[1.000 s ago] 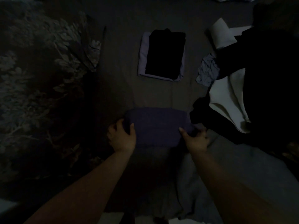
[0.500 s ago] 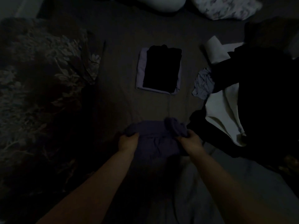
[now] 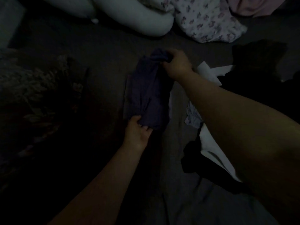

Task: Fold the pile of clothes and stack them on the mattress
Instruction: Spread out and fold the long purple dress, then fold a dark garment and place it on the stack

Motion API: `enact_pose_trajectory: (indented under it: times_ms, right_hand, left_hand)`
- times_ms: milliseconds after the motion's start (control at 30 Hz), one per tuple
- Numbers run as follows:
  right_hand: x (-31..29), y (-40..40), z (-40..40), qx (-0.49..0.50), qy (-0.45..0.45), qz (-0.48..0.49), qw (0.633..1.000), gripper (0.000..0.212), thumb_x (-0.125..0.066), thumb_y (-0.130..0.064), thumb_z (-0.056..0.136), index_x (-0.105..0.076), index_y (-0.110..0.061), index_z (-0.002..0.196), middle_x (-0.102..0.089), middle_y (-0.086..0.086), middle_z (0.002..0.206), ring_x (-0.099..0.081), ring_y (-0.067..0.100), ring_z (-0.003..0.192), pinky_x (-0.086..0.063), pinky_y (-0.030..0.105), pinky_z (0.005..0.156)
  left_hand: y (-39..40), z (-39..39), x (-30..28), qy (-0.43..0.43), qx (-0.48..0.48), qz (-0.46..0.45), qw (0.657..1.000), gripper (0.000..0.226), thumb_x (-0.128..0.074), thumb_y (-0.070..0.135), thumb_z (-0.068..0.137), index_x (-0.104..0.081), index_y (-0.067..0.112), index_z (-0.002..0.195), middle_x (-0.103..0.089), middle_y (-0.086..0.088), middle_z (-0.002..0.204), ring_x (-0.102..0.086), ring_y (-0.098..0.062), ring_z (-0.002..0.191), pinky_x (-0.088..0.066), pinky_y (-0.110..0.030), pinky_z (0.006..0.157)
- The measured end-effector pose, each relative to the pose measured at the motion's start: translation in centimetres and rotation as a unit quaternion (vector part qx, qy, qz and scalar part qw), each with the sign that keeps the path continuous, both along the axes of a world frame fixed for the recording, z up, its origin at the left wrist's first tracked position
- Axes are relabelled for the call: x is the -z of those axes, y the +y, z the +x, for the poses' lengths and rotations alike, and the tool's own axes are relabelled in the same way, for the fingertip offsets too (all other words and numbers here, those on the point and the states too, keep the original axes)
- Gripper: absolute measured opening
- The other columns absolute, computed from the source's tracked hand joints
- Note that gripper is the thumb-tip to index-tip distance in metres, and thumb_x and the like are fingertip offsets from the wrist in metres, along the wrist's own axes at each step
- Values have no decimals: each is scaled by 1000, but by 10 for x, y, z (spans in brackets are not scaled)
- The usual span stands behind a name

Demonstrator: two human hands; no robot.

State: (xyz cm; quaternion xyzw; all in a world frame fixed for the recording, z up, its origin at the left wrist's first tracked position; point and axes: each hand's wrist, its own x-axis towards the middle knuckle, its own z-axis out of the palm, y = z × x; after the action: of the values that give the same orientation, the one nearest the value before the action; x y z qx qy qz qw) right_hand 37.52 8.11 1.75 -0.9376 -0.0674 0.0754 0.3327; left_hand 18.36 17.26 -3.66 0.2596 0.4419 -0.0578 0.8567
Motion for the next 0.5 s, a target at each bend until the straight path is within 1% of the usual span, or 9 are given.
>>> enact_pose_trajectory:
  times_ms: [33, 100, 233, 300, 333, 367, 400, 433, 500]
  right_hand:
    - [12, 5, 6, 11, 3, -41, 999, 63, -61, -39, 79, -45, -20, 138, -47, 8, 141, -41, 27, 131, -34, 46, 108]
    - [45, 11, 0, 4, 8, -115, 993, 71, -56, -41, 90, -22, -20, 149, -20, 9, 156, -16, 30, 143, -19, 49, 115]
    - [104, 15, -46, -155, 45, -229, 960, 74, -41, -60, 91, -8, -31, 151, 11, 2, 159, 14, 30, 145, -3, 56, 115]
    - [110, 14, -50, -163, 43, -254, 952, 76, -39, -61, 91, -1, -34, 150, 18, 1, 158, 19, 28, 143, -2, 59, 114]
    - [107, 13, -48, -162, 32, -259, 952, 77, -39, -62, 91, 1, -33, 150, 19, 1, 157, 20, 29, 143, -1, 60, 114]
    - [103, 13, -47, -158, 11, -258, 953, 78, -38, -63, 90, 1, -33, 151, 18, 2, 158, 19, 29, 144, 1, 60, 114]
    - [98, 11, -49, -147, -22, -241, 959, 78, -38, -63, 90, -1, -32, 151, 16, 3, 158, 16, 29, 144, 3, 59, 114]
    - [93, 9, -54, -129, -57, -207, 968, 75, -38, -62, 91, -5, -31, 151, 10, 2, 159, 13, 28, 145, 5, 57, 113]
    - [90, -4, -75, -86, -95, -134, 983, 68, -38, -56, 94, -15, -28, 151, -3, 0, 160, 3, 25, 146, 2, 54, 114]
  left_hand:
    - [1, 7, 7, 11, 12, -5, 1000, 17, -43, 18, 96, -60, 18, 102, -62, -4, 105, -59, -17, 84, -48, -35, 79]
    - [-1, 15, 25, 49, 36, 9, 998, 22, -47, 26, 97, -55, 20, 116, -57, -4, 111, -55, -16, 85, -44, -40, 82]
    - [-7, 14, 53, 65, 73, 102, 990, 27, -50, 28, 96, -50, 31, 123, -60, 1, 113, -58, -15, 92, -45, -38, 86]
    - [-10, 9, 57, 77, 66, 165, 981, 30, -57, 31, 92, -52, 25, 121, -62, -1, 111, -61, -21, 98, -48, -37, 86]
    - [-9, 7, 60, 94, 52, 240, 965, 39, -64, 35, 87, -52, 18, 120, -62, -5, 113, -61, -27, 102, -49, -38, 89]
    - [-9, 4, 62, 115, 48, 349, 929, 53, -69, 37, 81, -51, 11, 123, -60, -12, 118, -58, -31, 108, -47, -40, 95]
    - [-9, 2, 60, 128, 61, 474, 869, 62, -71, 35, 78, -48, 6, 127, -56, -17, 124, -53, -33, 115, -43, -38, 100]
    - [-8, 1, 54, 120, 70, 594, 792, 64, -70, 31, 79, -45, 4, 131, -51, -19, 129, -47, -32, 120, -36, -35, 104]
    - [-8, 1, 46, 27, 136, 762, 633, 57, -57, 31, 86, -44, 7, 136, -46, -16, 138, -37, -28, 129, -25, -34, 108]
